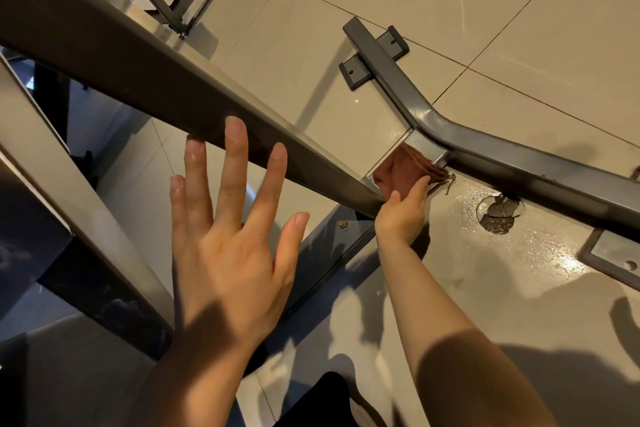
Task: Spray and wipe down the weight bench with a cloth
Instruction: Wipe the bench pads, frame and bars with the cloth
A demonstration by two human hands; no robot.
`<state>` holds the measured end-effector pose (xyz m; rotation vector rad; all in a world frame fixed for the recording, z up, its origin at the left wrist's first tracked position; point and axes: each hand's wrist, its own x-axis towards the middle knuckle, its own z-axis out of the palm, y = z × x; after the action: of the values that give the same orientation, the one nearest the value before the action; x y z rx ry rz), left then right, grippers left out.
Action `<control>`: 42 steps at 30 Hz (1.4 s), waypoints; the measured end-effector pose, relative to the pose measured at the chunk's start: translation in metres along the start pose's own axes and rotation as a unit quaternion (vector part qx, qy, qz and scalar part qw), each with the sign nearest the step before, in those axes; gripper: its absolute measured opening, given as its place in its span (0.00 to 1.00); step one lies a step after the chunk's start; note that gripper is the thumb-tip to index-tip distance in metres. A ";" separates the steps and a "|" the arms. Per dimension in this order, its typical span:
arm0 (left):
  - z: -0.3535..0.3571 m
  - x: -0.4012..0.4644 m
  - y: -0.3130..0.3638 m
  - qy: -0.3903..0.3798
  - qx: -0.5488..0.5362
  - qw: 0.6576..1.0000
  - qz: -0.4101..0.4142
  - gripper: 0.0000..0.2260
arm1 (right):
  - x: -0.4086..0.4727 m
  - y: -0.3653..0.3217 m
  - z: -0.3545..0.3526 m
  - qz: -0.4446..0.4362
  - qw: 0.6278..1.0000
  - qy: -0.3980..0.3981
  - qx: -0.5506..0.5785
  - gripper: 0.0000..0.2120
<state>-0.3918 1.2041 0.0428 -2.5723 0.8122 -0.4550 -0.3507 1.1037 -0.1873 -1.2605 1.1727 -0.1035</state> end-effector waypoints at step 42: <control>0.138 -0.158 0.062 -0.320 -0.719 0.512 -0.345 0.24 | -0.136 0.115 -0.107 -0.195 0.928 -0.276 -0.158 0.18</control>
<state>-0.4865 1.2913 -0.1343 -3.8215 -0.5775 1.7449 -0.5496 1.1614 -0.1751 -1.6618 0.4510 0.1492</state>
